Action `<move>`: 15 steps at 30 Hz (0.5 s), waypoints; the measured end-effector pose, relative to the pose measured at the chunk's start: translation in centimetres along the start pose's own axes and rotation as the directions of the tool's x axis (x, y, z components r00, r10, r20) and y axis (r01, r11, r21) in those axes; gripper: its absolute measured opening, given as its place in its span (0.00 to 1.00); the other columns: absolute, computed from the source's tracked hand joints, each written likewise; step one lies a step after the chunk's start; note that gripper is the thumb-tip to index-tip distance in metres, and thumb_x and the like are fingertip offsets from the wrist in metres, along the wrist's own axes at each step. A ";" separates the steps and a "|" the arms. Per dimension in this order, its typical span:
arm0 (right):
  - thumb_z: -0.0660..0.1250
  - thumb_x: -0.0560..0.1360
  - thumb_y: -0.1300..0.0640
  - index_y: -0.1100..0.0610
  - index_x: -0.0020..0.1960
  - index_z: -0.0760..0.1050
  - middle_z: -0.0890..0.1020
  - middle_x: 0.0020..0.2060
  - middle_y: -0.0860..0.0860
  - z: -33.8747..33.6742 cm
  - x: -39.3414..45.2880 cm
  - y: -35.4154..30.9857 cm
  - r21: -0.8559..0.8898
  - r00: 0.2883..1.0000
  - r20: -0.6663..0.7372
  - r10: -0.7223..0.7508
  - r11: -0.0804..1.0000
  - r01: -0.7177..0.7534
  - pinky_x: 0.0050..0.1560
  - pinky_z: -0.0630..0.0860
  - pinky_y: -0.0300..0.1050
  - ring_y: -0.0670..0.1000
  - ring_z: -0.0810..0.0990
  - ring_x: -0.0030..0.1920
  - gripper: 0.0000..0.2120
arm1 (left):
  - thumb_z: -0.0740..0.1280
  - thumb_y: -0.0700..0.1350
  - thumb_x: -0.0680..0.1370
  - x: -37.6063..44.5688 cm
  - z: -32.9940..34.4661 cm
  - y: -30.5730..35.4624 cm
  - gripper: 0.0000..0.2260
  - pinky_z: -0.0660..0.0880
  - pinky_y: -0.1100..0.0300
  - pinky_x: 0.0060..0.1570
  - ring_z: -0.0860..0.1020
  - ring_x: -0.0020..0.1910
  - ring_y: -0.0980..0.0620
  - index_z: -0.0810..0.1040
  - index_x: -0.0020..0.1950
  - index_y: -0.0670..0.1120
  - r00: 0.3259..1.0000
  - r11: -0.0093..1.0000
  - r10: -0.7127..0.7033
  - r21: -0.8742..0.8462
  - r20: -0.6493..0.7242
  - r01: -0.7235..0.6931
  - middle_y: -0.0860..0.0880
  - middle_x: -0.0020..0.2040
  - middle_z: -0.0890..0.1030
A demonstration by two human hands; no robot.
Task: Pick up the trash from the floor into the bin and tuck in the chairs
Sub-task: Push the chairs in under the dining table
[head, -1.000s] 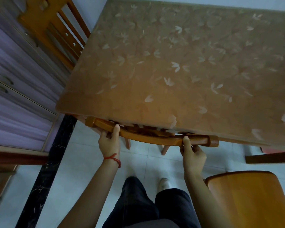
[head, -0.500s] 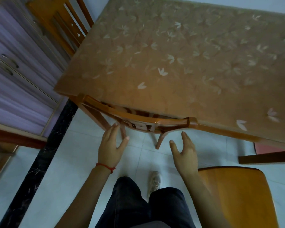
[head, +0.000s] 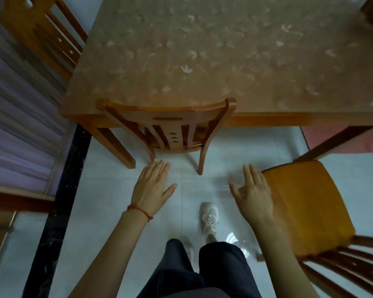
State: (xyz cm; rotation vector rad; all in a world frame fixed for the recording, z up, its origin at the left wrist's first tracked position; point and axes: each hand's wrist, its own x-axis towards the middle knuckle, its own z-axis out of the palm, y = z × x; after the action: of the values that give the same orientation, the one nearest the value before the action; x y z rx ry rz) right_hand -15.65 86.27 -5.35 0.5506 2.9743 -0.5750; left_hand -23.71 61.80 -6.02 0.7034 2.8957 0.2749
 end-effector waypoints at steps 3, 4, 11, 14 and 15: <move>0.55 0.77 0.43 0.58 0.73 0.55 0.57 0.73 0.56 -0.3 -5.0 0.6 0.006 0.999 -0.005 0.041 0.999 -0.041 0.70 0.48 0.48 0.55 0.52 0.73 0.30 | 0.42 0.61 0.79 -2.9 0.0 1.1 0.34 0.65 0.43 0.60 0.74 0.60 0.39 0.73 0.63 0.37 0.998 0.998 0.057 0.001 0.025 -0.057 0.38 0.60 0.77; 0.55 0.77 0.42 0.58 0.73 0.56 0.58 0.73 0.57 -0.4 -6.6 0.9 0.011 0.998 -0.022 0.058 0.998 -0.058 0.69 0.48 0.48 0.56 0.53 0.73 0.30 | 0.42 0.61 0.79 -3.6 0.1 1.6 0.34 0.66 0.42 0.59 0.74 0.60 0.39 0.73 0.63 0.37 0.996 0.997 0.083 0.003 0.033 -0.083 0.38 0.60 0.77; 0.57 0.74 0.42 0.60 0.71 0.62 0.64 0.70 0.59 -0.7 -16.4 4.3 0.016 0.960 -0.124 0.251 0.968 -0.251 0.68 0.56 0.59 0.61 0.61 0.70 0.31 | 0.49 0.59 0.77 -7.8 1.0 7.3 0.30 0.70 0.42 0.56 0.75 0.59 0.39 0.74 0.62 0.37 0.961 0.962 0.268 0.035 0.067 -0.271 0.38 0.59 0.77; 0.57 0.74 0.41 0.60 0.70 0.63 0.65 0.70 0.59 -0.8 -20.9 5.9 0.031 0.934 -0.162 0.318 0.948 -0.318 0.66 0.59 0.61 0.61 0.63 0.69 0.32 | 0.43 0.60 0.79 -10.4 1.5 10.3 0.33 0.71 0.41 0.55 0.75 0.59 0.39 0.74 0.62 0.37 0.939 0.941 0.336 0.023 0.074 -0.338 0.38 0.59 0.77; 0.58 0.74 0.41 0.60 0.70 0.63 0.65 0.70 0.59 -0.9 -22.5 6.6 0.032 0.926 -0.170 0.336 0.941 -0.336 0.67 0.58 0.59 0.61 0.62 0.70 0.32 | 0.42 0.60 0.79 -11.4 1.8 11.4 0.33 0.71 0.41 0.55 0.75 0.59 0.39 0.74 0.62 0.37 0.930 0.932 0.360 0.023 0.072 -0.362 0.39 0.59 0.77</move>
State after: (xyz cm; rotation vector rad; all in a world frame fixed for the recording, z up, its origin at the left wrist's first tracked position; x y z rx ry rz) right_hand 7.69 84.79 -3.99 1.1369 2.9289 -0.5203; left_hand -8.40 66.71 -4.17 1.2288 2.6973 0.2346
